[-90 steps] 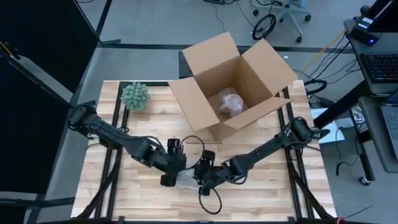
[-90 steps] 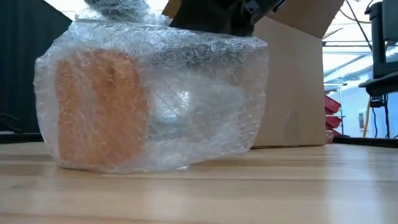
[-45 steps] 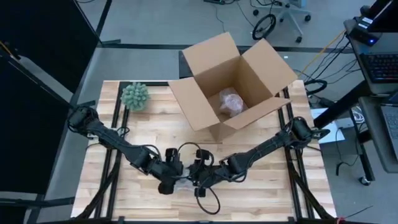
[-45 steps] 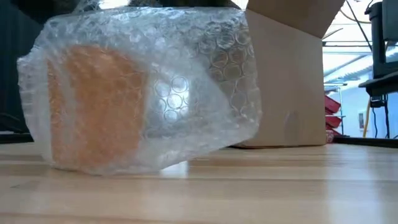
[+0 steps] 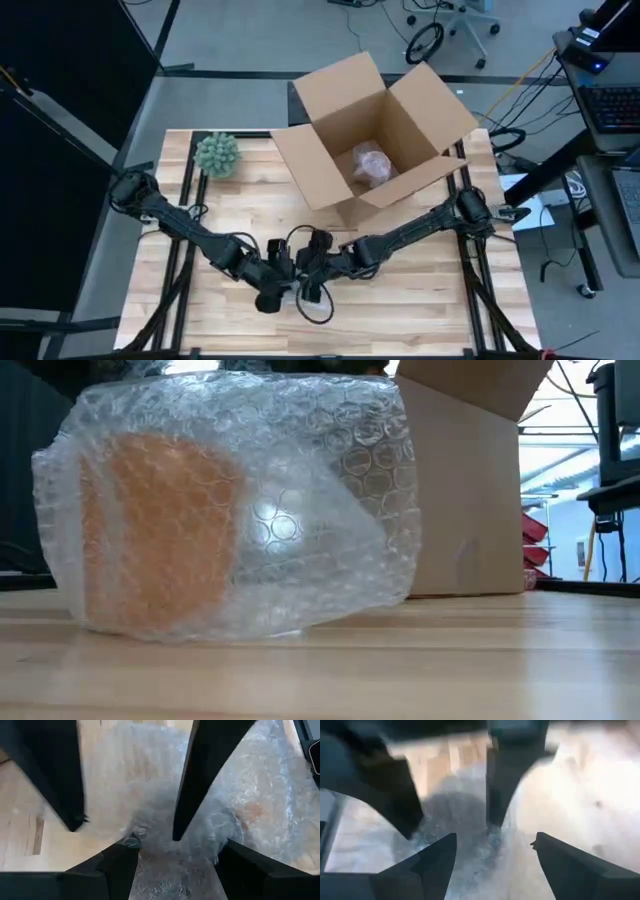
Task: Wrap mug
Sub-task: Wrap the orange mug with bubble wrap
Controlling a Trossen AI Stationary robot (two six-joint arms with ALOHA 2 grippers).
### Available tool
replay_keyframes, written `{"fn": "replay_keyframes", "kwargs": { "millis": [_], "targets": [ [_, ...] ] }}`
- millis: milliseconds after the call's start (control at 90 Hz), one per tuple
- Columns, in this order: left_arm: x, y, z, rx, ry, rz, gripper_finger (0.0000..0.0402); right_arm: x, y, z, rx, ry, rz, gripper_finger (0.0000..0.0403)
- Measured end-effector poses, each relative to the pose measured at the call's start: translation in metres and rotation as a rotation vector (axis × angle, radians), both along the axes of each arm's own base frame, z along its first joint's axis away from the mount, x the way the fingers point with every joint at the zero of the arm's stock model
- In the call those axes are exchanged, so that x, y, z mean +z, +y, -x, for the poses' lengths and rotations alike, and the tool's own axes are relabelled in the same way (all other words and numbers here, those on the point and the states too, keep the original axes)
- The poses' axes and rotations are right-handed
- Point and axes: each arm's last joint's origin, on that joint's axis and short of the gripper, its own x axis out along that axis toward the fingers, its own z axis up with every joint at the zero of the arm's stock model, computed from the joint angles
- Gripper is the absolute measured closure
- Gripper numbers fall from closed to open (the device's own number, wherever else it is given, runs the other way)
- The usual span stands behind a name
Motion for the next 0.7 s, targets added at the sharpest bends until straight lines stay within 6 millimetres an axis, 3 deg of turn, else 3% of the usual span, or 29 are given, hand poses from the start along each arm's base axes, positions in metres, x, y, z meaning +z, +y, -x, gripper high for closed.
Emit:
{"fn": "replay_keyframes", "kwargs": {
  "millis": [200,344,500,700],
  "targets": [
    [0.000,0.000,0.000,0.001,-0.003,0.002,0.0173,-0.027,-0.001,-0.004,-0.041,0.092,-0.051,0.0164],
    [0.005,-0.001,-0.002,-0.008,-0.010,-0.001,0.0173,-0.029,-0.001,-0.002,-0.044,0.111,-0.055,0.0177],
    [0.030,0.001,-0.001,0.004,-0.033,-0.043,0.0173,-0.032,-0.003,-0.001,-0.037,0.140,-0.046,0.0190],
    [0.065,0.010,0.019,0.056,-0.068,-0.076,0.0173,-0.039,-0.004,0.001,-0.032,0.177,-0.022,0.0195]
  ]
}}
